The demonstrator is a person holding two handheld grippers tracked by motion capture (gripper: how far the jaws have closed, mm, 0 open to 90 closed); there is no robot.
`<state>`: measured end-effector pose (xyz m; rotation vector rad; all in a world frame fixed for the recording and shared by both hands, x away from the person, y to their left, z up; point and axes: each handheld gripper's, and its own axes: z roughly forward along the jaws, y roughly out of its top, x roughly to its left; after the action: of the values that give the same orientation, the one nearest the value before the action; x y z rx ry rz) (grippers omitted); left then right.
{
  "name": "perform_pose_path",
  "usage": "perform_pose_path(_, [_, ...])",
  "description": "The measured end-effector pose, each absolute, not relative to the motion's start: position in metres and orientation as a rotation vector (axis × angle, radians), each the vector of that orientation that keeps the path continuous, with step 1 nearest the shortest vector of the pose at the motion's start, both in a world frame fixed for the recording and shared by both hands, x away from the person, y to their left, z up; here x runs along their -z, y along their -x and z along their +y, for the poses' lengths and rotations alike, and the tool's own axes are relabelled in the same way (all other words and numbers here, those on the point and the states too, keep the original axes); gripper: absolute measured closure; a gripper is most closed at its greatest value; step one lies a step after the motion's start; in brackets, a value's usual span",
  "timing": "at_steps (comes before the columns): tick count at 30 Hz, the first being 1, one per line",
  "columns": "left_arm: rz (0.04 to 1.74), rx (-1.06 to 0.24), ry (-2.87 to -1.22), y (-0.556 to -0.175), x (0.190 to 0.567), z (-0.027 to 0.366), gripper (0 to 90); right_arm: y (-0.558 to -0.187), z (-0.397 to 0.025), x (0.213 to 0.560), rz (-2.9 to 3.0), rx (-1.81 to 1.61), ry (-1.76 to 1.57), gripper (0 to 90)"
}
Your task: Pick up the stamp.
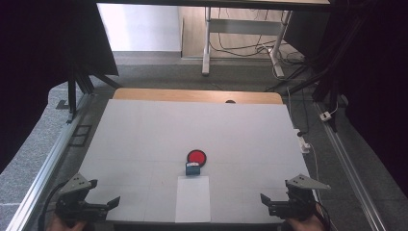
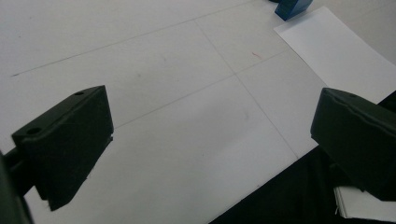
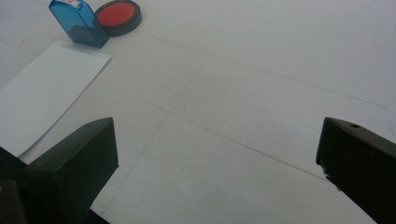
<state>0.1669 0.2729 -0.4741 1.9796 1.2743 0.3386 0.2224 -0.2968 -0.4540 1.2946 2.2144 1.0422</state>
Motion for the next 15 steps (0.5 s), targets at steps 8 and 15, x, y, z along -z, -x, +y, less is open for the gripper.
perform_pose_path(8, [1.268,-0.334,-1.987,-0.1674,0.4742,0.2721,0.0,-0.2221,-0.2966,0.4540,2.218,-1.040,-1.292,0.0])
perform_pose_path(15, [1.261,-0.315,-1.977,-0.1679,0.4740,0.2737,0.0,-0.2221,-0.2965,0.4541,2.221,-1.041,-1.291,0.0])
